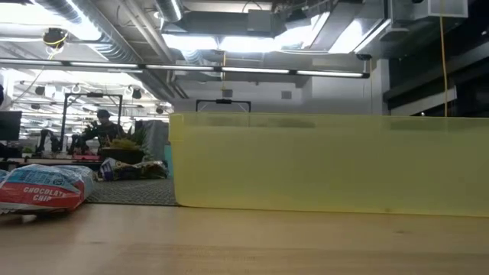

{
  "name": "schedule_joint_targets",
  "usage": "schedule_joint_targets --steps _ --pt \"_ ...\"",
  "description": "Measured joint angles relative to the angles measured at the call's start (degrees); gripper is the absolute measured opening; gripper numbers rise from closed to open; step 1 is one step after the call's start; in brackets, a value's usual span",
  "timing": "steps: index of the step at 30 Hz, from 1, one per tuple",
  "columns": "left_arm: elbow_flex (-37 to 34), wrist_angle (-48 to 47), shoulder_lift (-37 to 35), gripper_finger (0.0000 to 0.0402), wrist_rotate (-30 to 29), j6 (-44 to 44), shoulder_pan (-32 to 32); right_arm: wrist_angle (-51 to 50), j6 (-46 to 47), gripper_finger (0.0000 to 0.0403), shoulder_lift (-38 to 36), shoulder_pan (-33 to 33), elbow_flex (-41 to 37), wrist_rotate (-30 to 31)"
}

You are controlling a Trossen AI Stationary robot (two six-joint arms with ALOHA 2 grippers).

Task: Pick and place Granola Bars by type
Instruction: Put the blue granola bar into the green bin

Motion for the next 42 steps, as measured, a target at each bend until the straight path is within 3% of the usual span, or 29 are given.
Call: schedule_joint_targets --steps 5,11,17,22,32,38,42 --pt "0.00 0.02 0.02 0.0013 -0.26 0.04 0.00 0.00 -0.02 0.0071 0.00 -0.01 0.00 0.02" --pt "0.00 2.79 0.02 0.0008 -6.66 -1.32 0.00 0.79 -1.51 0.0071 0.01 -0.02 0.00 3.98" --pt "0.00 3.82 0.18 0.0013 -19.57 -1.65 0.00 2.48 3.24 0.0072 2.80 -0.04 0.01 12.25" --pt "0.00 0.36 1.67 0.0027 -28.76 -2.11 0.00 3.97 4.68 0.0072 8.44 -0.04 0.02 15.10" --pt "0.00 -5.76 8.97 0.0097 -27.71 -11.08 3.33 9.05 8.11 0.0078 19.22 -2.47 0.00 15.51" --pt "0.00 -14.18 14.75 0.0145 -25.41 -22.94 7.10 9.17 9.24 0.0122 21.69 -7.56 0.00 14.98" --pt "0.00 -19.73 19.54 0.0165 -21.42 -27.43 9.53 8.81 10.91 0.0161 22.02 -11.38 0.00 8.80"
